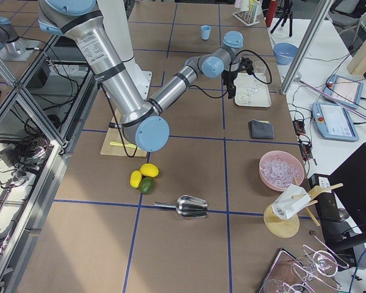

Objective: Pour ice into bowl

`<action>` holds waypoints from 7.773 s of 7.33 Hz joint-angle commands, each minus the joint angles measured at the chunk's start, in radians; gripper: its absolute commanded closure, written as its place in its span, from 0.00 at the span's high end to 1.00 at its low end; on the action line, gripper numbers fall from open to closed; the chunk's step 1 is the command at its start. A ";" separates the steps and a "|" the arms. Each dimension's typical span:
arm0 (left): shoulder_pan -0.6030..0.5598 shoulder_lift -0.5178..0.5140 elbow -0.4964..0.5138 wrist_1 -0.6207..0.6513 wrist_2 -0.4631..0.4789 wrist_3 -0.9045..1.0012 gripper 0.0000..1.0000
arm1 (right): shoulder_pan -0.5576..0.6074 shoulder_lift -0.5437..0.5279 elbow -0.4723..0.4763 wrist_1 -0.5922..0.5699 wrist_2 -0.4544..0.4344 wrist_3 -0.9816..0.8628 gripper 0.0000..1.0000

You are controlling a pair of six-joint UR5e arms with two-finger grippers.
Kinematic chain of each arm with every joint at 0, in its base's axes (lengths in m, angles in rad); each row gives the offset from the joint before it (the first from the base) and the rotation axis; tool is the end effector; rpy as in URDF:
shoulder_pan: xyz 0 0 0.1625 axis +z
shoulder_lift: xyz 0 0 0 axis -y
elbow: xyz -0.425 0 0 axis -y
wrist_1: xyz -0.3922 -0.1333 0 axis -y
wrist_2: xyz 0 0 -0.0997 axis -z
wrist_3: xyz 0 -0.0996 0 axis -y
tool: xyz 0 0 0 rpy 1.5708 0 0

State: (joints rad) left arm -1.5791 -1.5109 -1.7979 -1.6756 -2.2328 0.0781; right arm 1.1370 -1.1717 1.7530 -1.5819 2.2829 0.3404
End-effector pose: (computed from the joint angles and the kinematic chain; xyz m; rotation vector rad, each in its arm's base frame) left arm -0.0760 -0.4778 0.5704 0.2904 0.6464 0.1569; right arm -0.1977 -0.5890 0.3484 0.2444 -0.8488 -0.2902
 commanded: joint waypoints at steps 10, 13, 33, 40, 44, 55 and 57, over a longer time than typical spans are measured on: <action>0.299 0.137 0.098 -1.048 0.114 -0.560 1.00 | 0.403 -0.305 -0.078 -0.110 0.072 -0.572 1.00; 0.541 0.271 0.064 -1.227 0.355 -0.827 1.00 | 0.405 -0.305 -0.076 -0.110 0.067 -0.574 1.00; 0.955 0.143 0.297 -1.257 0.900 -1.138 0.98 | 0.415 -0.321 -0.070 -0.109 0.064 -0.572 1.00; 0.955 0.112 0.333 -1.265 0.920 -1.124 0.83 | 0.415 -0.318 -0.070 -0.109 0.064 -0.569 1.00; 0.947 0.129 0.248 -1.267 0.911 -1.036 0.00 | 0.418 -0.318 -0.070 -0.109 0.064 -0.569 1.00; 0.895 -0.070 0.091 -1.089 1.079 -0.284 0.00 | 0.461 -0.362 -0.066 -0.109 0.064 -0.575 1.00; 1.021 -0.141 0.089 -1.042 1.210 -0.276 0.00 | 0.469 -0.374 -0.064 -0.109 0.066 -0.575 1.00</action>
State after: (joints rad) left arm -0.6329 -1.6055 -1.7086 -2.7553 -1.1141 -0.2108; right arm 1.6013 -1.5380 1.6882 -1.6904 2.3480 -0.2344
